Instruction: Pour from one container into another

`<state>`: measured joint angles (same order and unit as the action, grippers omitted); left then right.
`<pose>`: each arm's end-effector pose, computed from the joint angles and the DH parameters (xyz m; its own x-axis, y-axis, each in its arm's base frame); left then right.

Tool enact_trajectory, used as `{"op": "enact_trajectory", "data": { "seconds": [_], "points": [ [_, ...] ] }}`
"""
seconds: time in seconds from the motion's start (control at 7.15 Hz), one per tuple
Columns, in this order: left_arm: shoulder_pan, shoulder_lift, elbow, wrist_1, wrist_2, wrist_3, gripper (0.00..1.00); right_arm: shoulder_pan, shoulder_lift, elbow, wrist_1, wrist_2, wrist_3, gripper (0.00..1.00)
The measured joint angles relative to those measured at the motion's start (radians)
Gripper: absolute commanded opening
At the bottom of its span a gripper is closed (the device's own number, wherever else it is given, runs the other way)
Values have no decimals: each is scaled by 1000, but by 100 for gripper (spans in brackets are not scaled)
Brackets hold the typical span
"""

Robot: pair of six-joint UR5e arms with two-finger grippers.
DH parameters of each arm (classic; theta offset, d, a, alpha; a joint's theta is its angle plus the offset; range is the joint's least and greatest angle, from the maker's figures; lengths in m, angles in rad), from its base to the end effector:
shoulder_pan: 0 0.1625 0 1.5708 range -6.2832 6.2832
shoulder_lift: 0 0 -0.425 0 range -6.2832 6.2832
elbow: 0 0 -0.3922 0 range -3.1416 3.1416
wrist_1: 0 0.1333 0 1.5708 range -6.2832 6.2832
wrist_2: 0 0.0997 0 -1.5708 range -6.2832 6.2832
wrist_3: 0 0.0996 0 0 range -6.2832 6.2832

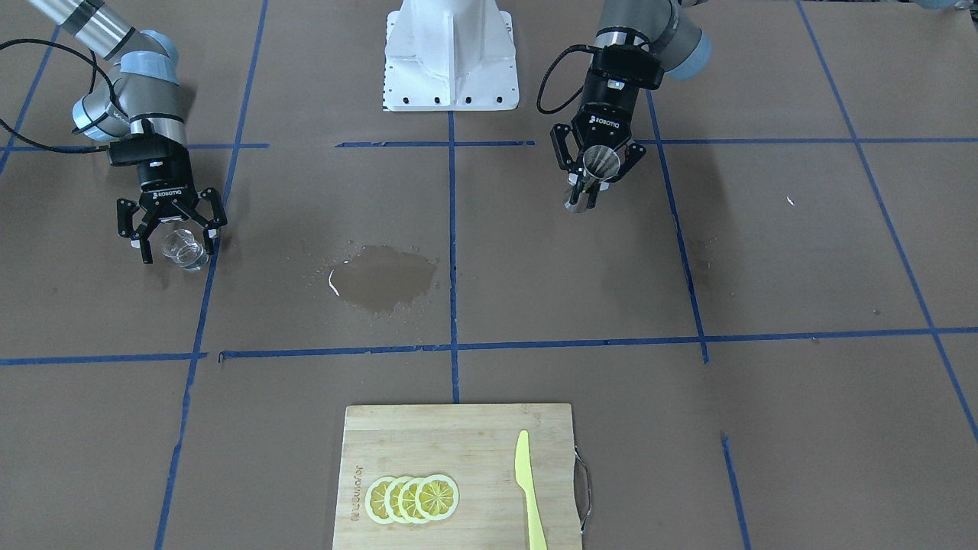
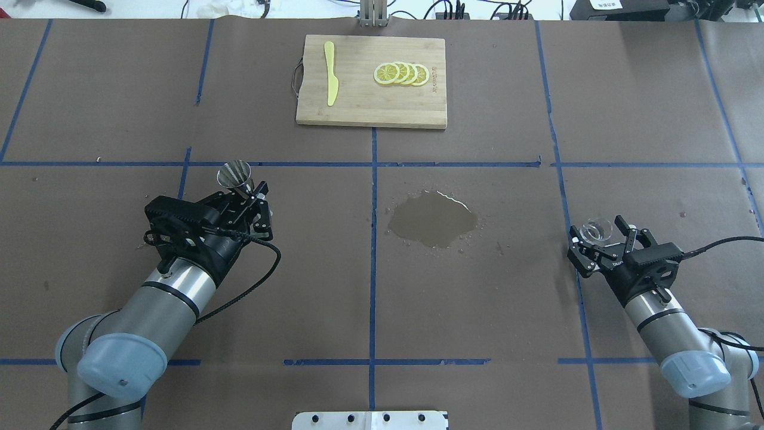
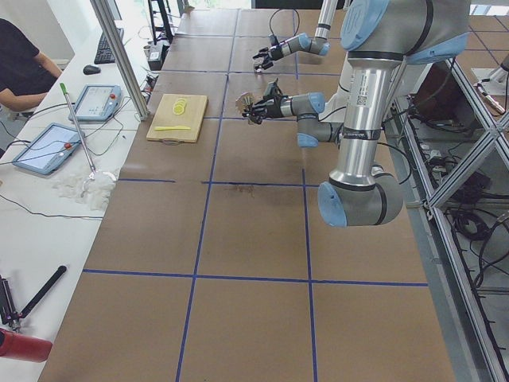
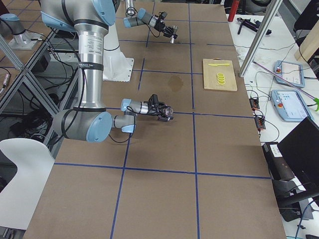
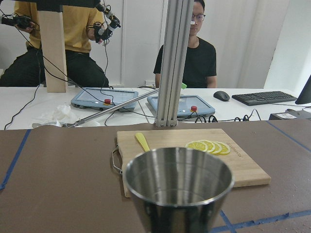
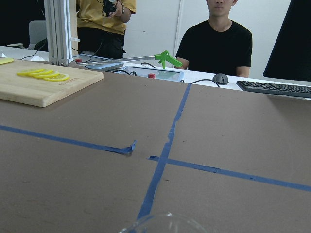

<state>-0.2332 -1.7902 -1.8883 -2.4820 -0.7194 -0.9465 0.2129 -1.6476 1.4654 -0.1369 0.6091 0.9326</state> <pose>0.4450 -0.3197 0.2858 0.6102 0.2510 -0.7515 0.6433 0.3967 0.6548 -0.3832 -0.3028 0.5805 0.7718 -0.1819 0.6093 -0.5258 0.3565 0.7723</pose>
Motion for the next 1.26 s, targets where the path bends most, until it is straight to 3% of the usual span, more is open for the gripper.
{"op": "enact_trajectory", "data": {
  "seconds": [0.56, 0.98, 1.26],
  "points": [
    [0, 0, -2, 0, 0, 0, 0, -1, 1, -1, -2, 9, 0, 74],
    [0, 0, -2, 0, 0, 0, 0, -2, 2, 0, -2, 20, 0, 53],
    [0, 0, -2, 0, 0, 0, 0, -2, 2, -1, -2, 27, 0, 14]
  ]
}}
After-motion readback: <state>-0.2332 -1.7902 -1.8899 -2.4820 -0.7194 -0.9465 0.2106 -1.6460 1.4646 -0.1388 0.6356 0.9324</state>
